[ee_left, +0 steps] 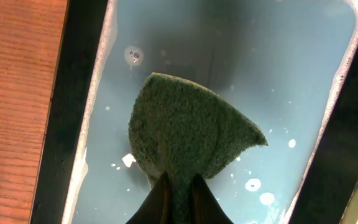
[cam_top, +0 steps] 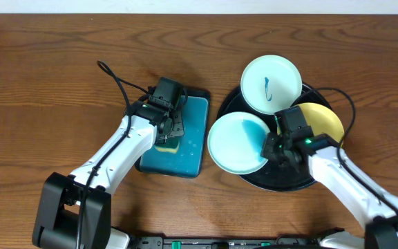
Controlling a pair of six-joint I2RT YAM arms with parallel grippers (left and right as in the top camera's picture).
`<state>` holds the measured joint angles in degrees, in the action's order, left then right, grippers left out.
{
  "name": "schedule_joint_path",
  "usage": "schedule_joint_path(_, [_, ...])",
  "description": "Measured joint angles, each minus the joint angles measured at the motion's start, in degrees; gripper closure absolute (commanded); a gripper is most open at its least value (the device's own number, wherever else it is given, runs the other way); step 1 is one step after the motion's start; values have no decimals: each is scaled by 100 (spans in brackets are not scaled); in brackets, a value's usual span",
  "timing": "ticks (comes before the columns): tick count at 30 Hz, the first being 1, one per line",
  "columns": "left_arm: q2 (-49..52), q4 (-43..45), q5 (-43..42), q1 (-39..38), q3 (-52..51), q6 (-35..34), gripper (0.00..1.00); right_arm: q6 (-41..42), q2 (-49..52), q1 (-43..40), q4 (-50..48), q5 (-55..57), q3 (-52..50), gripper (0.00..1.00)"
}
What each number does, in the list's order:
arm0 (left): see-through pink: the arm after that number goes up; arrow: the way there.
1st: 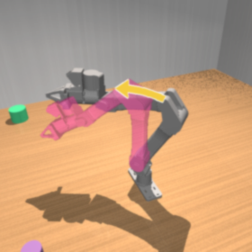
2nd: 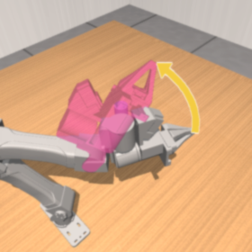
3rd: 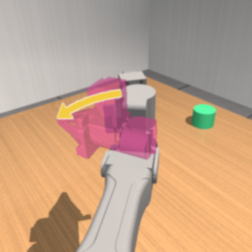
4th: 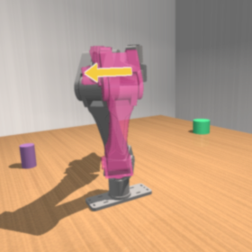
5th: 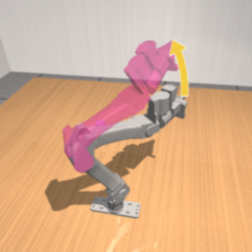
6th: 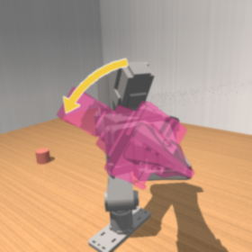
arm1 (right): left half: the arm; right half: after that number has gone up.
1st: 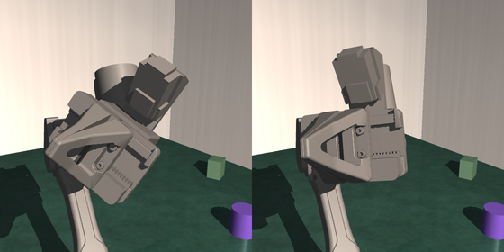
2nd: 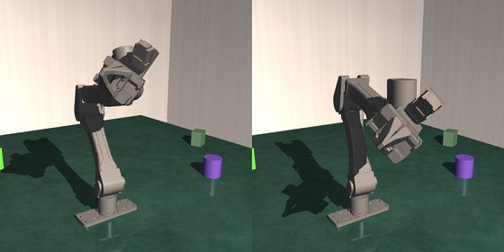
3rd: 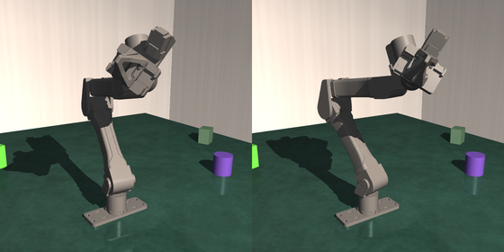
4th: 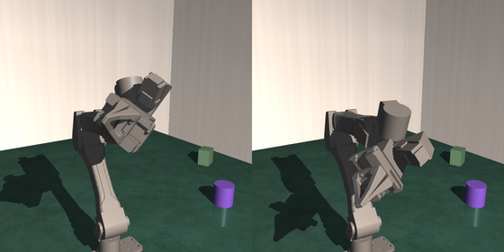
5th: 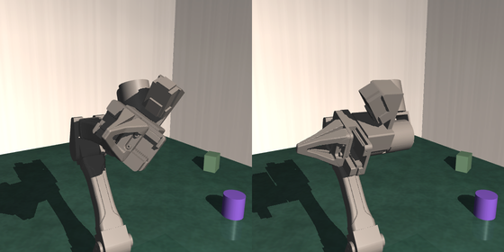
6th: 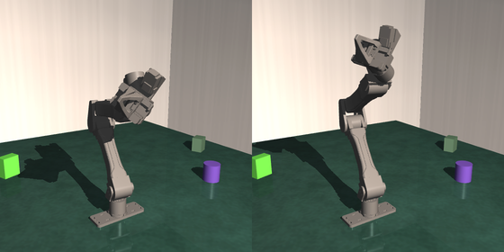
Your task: Clean dirty plates on tray and stack at the side
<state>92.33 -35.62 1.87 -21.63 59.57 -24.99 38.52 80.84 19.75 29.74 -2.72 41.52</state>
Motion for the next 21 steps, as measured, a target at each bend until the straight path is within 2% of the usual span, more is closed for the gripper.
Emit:
schedule_joint_path(9, [0, 0, 0, 0, -9, 0, 93, -634, -730, 0, 20, 1377, 24, 99])
schedule_joint_path(21, [0, 0, 0, 0, -9, 0, 93, -2017, -785, 42, -4, 3075, 859, 99])
